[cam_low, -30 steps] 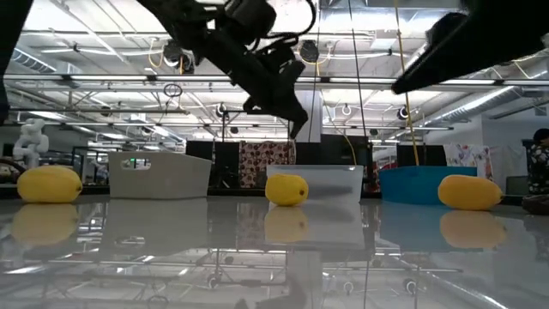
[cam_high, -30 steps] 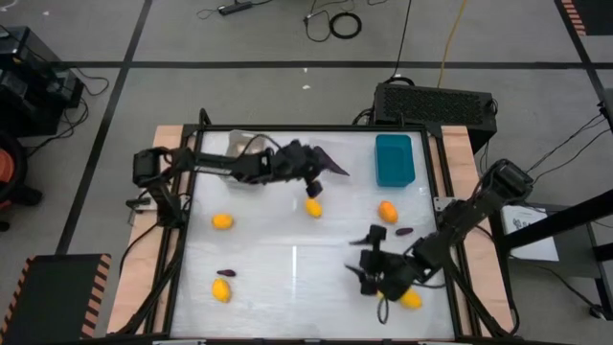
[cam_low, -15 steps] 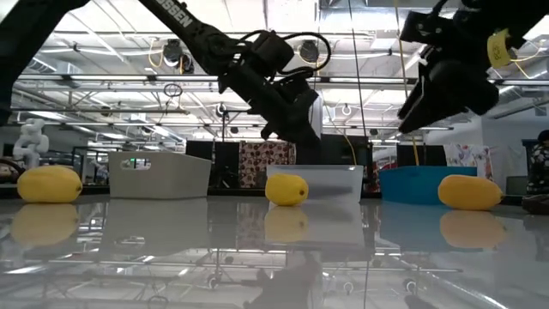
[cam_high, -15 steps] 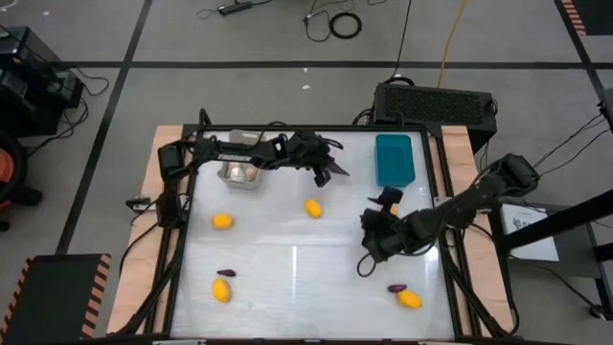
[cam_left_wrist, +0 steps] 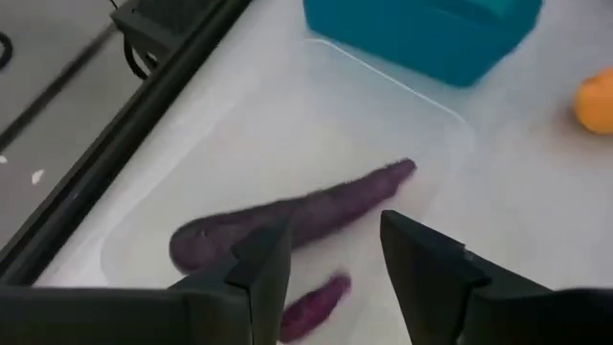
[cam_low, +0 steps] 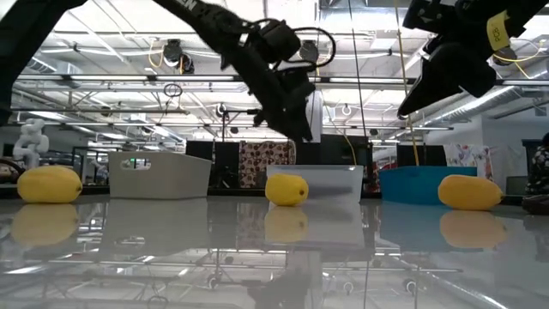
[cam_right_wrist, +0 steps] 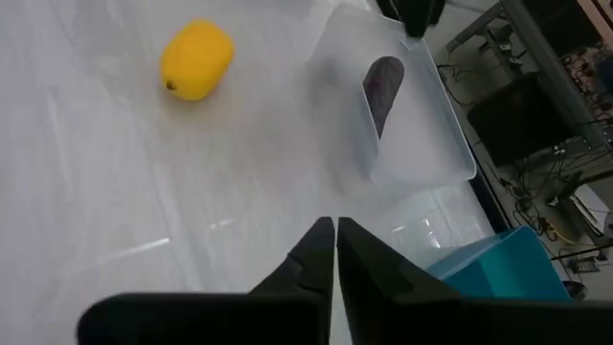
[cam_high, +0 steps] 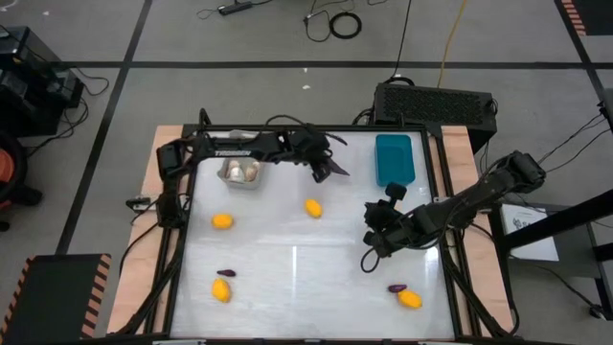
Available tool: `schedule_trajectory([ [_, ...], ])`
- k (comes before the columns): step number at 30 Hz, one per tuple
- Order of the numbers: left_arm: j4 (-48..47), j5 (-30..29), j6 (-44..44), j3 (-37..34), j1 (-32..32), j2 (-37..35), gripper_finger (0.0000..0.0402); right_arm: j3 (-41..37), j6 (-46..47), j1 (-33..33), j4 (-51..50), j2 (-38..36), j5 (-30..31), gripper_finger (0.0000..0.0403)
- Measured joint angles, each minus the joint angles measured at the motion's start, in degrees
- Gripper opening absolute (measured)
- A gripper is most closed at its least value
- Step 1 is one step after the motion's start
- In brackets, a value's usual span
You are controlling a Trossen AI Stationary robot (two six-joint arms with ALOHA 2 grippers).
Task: Sort produce into baskets
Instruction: Put the eggplant into the transparent bin
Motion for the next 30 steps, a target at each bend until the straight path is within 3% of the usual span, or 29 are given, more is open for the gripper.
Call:
schedule_trajectory([
  [7, -25.62, 8.01, -1.28, 12.02, -3.37, -3.59, 0.0171, 0.00, 0.01, 0.02, 1.23, 0.00, -4.04, 0.0002],
  [16, -49.52, 3.43, -7.68, 12.22, -21.69, -10.19, 0.0171, 0.01, 1.04, 0.81, 7.04, 0.00, -16.92, 0.0001],
  [22, -58.12, -3.92, -20.80, 9.34, -36.45, -10.20, 0.0171, 0.02, 1.92, 5.29, 9.42, 0.00, -18.27, 0.0001],
  [30, -53.15, -4.66, -31.25, -2.22, -47.23, -9.91, 0.0171, 0.02, 1.74, 8.80, 12.57, 0.00, -18.27, 0.0001],
])
